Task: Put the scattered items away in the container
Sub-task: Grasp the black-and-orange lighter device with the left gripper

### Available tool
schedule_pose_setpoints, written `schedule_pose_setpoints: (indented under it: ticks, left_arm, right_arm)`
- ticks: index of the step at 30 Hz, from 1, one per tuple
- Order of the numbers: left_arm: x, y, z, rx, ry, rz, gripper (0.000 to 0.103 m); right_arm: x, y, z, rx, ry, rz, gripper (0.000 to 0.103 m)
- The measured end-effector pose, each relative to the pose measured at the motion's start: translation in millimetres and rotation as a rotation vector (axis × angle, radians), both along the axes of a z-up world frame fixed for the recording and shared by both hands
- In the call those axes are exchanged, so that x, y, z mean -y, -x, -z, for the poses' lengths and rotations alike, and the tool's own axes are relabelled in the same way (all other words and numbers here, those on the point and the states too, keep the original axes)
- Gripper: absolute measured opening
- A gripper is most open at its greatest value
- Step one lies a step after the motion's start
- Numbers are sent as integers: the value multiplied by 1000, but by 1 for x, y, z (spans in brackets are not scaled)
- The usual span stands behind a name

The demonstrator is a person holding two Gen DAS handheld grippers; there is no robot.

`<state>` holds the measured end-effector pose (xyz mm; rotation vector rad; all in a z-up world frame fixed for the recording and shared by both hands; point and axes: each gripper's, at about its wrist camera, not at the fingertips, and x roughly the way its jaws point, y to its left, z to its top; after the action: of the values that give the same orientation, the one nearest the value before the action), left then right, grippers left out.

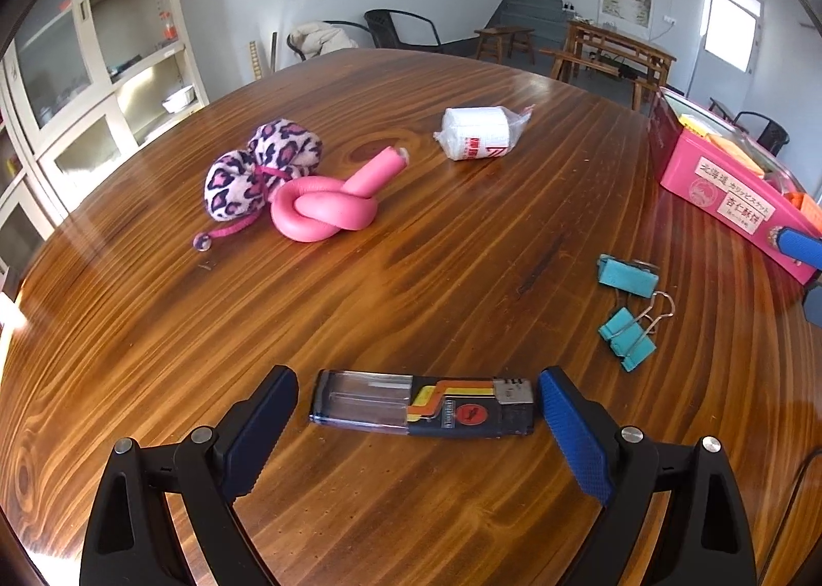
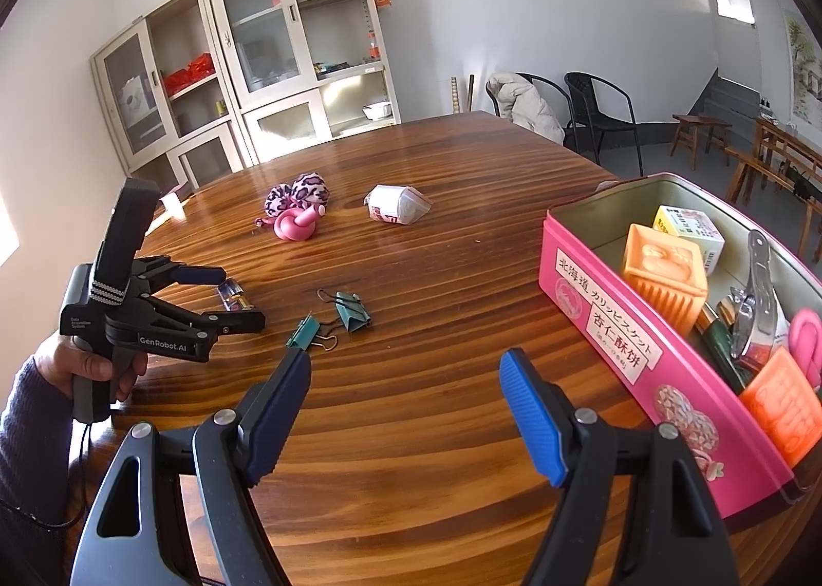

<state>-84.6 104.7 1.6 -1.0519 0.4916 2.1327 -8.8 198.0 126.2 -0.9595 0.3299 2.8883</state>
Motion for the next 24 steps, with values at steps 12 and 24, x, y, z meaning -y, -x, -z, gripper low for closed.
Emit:
schedule_pose_setpoints:
  ticks: [12, 24]
  left_arm:
    - [-11, -7, 2, 35, -20, -12, 95]
    - [10, -38, -1, 23, -32, -164, 85]
  right_arm:
    - [6, 1, 1, 11, 20, -8, 79]
    - [0, 6, 9, 45, 66, -39, 79]
